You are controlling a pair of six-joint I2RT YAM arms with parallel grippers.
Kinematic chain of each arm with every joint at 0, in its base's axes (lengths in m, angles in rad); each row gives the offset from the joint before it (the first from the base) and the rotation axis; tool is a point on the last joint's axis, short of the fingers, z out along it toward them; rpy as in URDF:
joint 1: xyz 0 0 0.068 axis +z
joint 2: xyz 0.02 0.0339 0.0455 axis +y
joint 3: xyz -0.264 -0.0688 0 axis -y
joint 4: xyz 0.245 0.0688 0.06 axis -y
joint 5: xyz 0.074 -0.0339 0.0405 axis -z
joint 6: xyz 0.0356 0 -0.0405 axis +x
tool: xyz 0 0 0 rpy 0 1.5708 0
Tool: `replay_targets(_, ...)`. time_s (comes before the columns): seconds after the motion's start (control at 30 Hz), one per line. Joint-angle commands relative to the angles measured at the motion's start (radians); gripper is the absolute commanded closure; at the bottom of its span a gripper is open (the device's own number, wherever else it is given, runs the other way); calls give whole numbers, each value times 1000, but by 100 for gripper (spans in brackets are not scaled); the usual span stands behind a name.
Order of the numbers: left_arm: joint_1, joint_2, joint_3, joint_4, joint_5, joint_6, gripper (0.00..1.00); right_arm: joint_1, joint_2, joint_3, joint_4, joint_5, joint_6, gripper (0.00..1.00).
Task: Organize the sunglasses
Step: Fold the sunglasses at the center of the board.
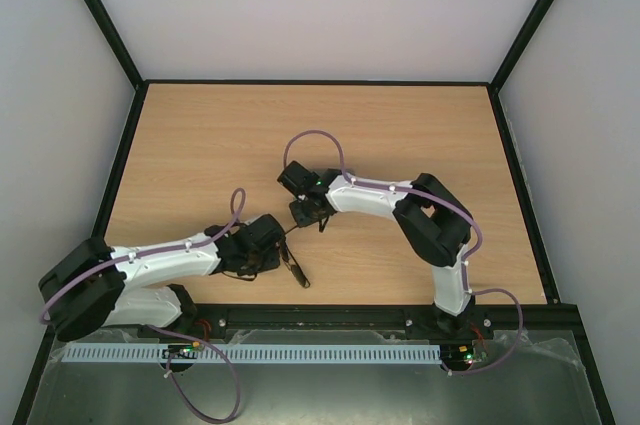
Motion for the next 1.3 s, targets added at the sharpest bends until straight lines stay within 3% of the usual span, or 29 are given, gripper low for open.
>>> replay_targets(0.0, -32, 20, -11, 21, 0, -35, 71, 1, -9, -38, 11, 53, -8, 77)
replay_targets(0.63, -77, 91, -5, 93, -4, -66, 71, 47, -145, -210, 11, 4, 76, 78)
replay_targets(1.27, -89, 199, 59, 149, 5, -39, 72, 86, -245, -381, 158, -266, 239, 78)
